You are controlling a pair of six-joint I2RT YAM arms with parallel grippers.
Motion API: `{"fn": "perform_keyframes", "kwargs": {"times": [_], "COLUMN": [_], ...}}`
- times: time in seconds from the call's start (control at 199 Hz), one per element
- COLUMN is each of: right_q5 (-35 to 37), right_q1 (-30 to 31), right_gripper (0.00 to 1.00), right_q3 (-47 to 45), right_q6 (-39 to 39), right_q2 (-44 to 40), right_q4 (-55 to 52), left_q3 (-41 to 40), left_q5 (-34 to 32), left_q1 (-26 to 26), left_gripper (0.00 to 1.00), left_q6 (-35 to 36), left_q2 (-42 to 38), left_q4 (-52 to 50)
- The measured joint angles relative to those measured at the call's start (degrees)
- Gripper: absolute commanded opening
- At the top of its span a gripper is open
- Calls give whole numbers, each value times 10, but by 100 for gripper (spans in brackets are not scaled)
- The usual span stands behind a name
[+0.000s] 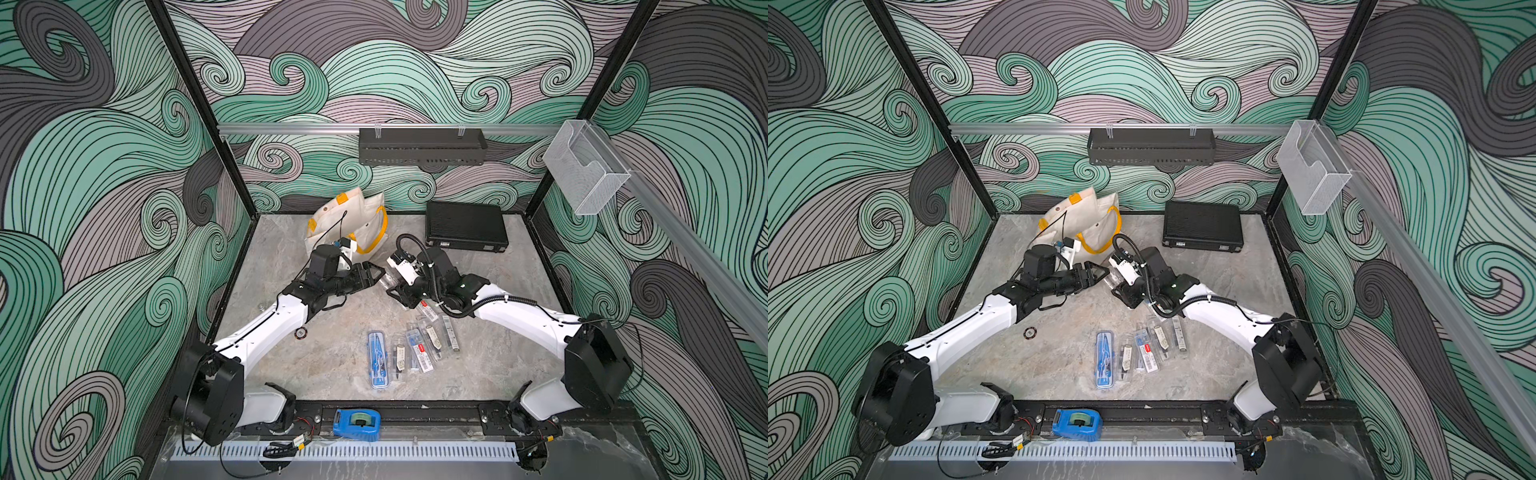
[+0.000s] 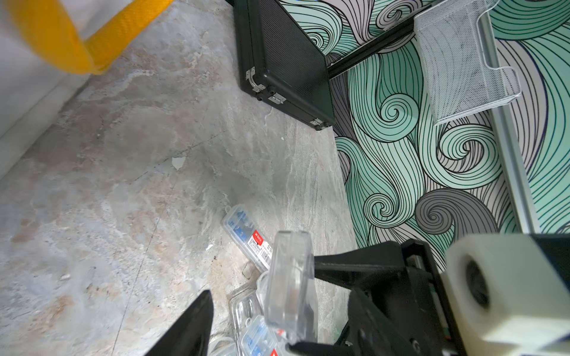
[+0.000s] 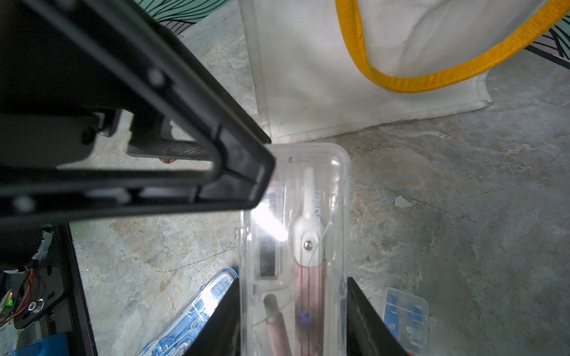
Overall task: Put the compass set into the canvas bag
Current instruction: Pick up the compass set at the center of the board.
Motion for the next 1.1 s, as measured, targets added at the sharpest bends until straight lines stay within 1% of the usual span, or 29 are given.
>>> {"fn": "perform_keyframes", "kwargs": {"times": [0.105, 0.276, 0.402, 0.622, 0.773, 0.853, 1.104], "right_q5": [-9, -20, -24, -28, -30, -30, -31], "right_q1": [0, 0, 0, -1, -1, -1, -3], "right_gripper": [45, 45, 45, 45, 45, 45, 48], "right_q3": [0, 0, 0, 0, 0, 0, 0], "right_q6": [5, 12, 14, 14, 14, 14, 17], "right_q2": [-1, -1, -1, 0, 1, 2, 4], "right_q4": [3, 4, 5, 7, 9, 11, 15], "left_q3": [8, 17, 19, 19, 19, 19, 19], "left_q5": [3, 7, 14, 22, 22, 22, 22], "left_q1": [-3, -6, -7, -8, -8, -8, -8], "left_gripper": [58, 40, 32, 28, 23, 21, 17], "left_q6": [2, 0, -2, -8, -15, -17, -24], "left_q2": [16, 25, 31, 43, 43, 43, 47], "left_q4": [7, 23, 33, 40, 41, 44, 55]}}
